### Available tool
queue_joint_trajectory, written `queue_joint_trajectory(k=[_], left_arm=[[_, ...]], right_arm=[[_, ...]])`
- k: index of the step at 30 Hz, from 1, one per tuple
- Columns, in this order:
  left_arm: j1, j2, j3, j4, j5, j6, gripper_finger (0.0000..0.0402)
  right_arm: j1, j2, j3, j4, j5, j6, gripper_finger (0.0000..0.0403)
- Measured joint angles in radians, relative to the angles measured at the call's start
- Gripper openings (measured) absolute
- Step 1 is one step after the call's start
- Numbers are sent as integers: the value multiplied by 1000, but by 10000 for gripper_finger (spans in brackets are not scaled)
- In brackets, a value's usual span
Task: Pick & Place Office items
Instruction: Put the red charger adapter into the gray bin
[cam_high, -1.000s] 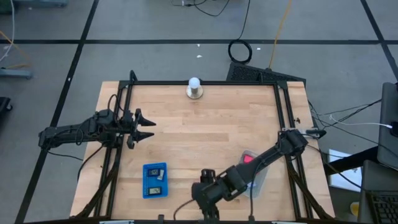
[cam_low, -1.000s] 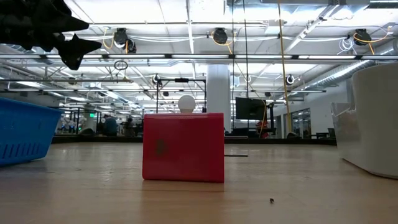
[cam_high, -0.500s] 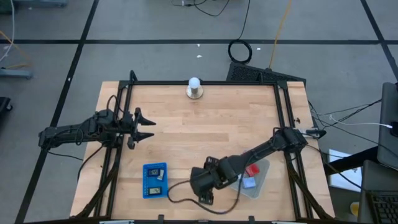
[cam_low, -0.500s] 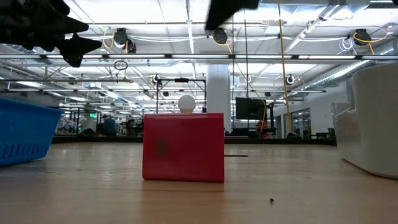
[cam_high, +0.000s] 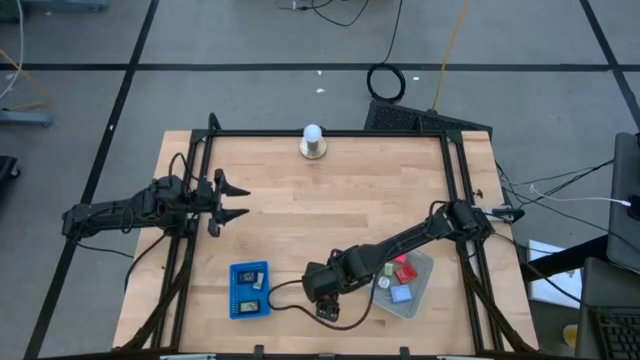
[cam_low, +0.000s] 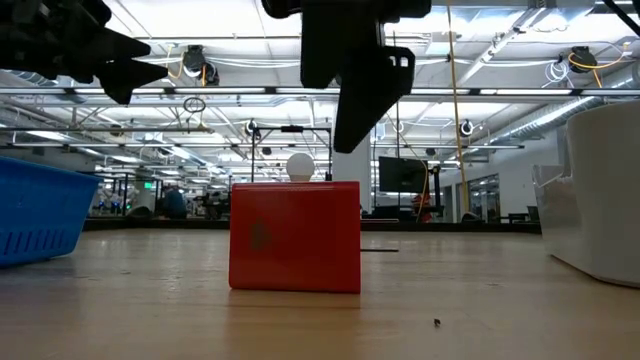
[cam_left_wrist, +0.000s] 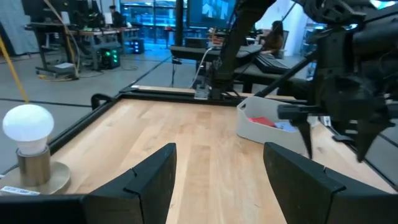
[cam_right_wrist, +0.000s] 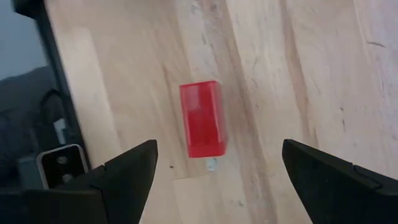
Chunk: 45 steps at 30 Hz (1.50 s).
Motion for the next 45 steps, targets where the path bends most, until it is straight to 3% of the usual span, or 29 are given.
queue_joint_trajectory(k=[13,24,36,45], left_arm=[[0,0,0,1,-5,-1,244],[0,0,0,2,-6,48,244],[0,0,0,3,-6,49,244],[0,0,0,3,-6,48,244]], right_arm=[[3,-1,-9,167,0,-106,336],[2,-1,-10,172,58,-144,336],[0,0,-169,239,22,-82,336],[0,0,-209,288,23,-87,336]])
